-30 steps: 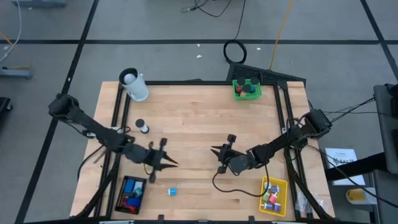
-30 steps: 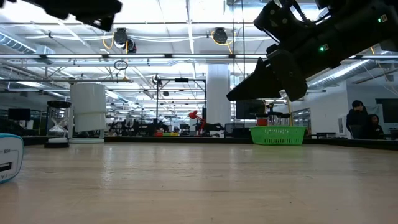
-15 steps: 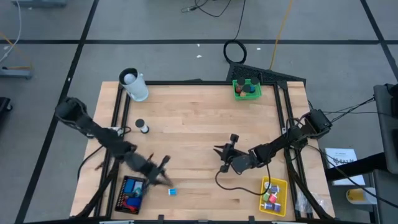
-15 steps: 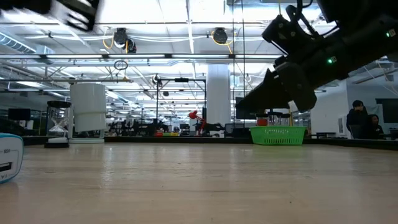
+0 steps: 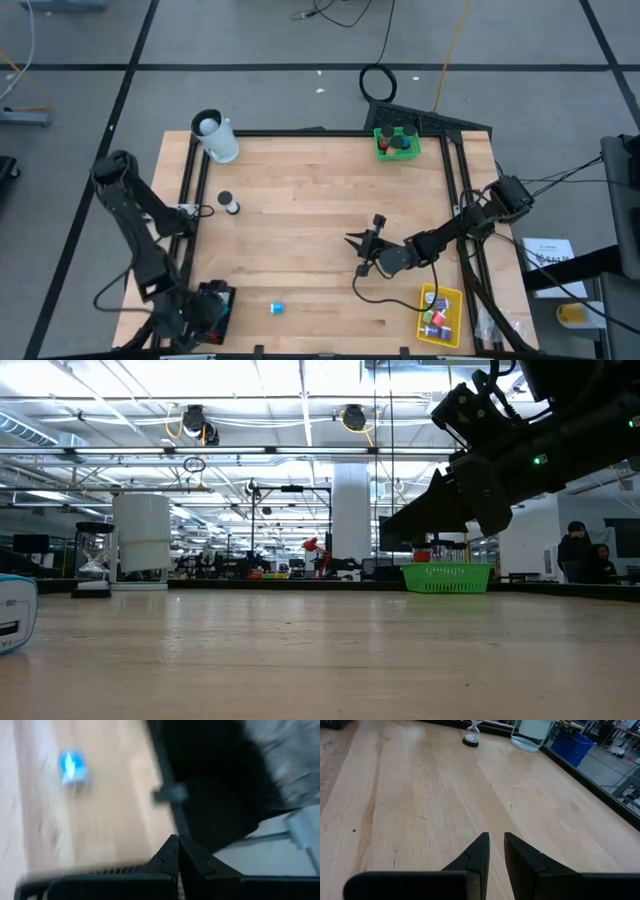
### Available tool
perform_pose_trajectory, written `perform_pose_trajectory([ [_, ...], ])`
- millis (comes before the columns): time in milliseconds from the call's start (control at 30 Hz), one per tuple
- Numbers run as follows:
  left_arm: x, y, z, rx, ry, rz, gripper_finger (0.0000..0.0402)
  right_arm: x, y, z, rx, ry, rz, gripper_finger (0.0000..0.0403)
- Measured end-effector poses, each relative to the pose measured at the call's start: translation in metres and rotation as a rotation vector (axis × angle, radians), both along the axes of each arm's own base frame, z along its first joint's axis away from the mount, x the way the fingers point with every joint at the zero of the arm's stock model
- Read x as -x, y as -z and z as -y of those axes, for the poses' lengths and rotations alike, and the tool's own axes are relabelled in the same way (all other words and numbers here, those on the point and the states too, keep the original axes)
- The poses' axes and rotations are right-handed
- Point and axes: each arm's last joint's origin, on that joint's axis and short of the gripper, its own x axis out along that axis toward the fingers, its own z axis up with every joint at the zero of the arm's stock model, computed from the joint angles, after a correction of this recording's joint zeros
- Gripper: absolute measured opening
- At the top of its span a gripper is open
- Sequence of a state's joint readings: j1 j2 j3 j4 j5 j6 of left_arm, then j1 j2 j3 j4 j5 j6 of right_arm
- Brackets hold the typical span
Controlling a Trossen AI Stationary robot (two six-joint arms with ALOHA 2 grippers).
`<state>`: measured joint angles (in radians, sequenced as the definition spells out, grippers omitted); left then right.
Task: Pick & Place Office items
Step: Put the black digital clock into the black bin, then put the white hourglass into the green bin
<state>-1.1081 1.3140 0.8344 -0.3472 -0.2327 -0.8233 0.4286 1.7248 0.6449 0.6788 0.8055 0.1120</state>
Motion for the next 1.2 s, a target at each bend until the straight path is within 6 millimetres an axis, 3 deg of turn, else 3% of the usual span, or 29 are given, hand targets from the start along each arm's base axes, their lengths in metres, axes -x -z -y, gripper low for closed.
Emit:
perform_pose_trajectory([
  [233, 0.009, 0.024, 0.004, -0.098, -0.105, -0.255, 0.0014, 0.000, 0.000, 0.000, 0.000, 0.000, 0.000, 0.0050],
  [367, 0.012, 0.027, -0.001, -0.150, -0.131, -0.282, 0.0006, 0.000, 0.000, 0.000, -0.001, 0.000, 0.001, 0.0050],
  [800, 0.022, 0.016, -0.031, -0.284, -0.306, -0.273, 0.0010, 0.000, 0.000, 0.000, -0.002, 0.000, 0.005, 0.0050],
  [1067, 0.019, 0.018, -0.028, -0.288, -0.317, -0.235, 0.0005, 0.000, 0.000, 0.000, -0.002, 0.000, 0.005, 0.0050],
  [1200, 0.009, 0.026, -0.017, -0.315, -0.313, -0.087, 0.0013, 0.000, 0.000, 0.000, 0.001, -0.002, 0.003, 0.0050],
])
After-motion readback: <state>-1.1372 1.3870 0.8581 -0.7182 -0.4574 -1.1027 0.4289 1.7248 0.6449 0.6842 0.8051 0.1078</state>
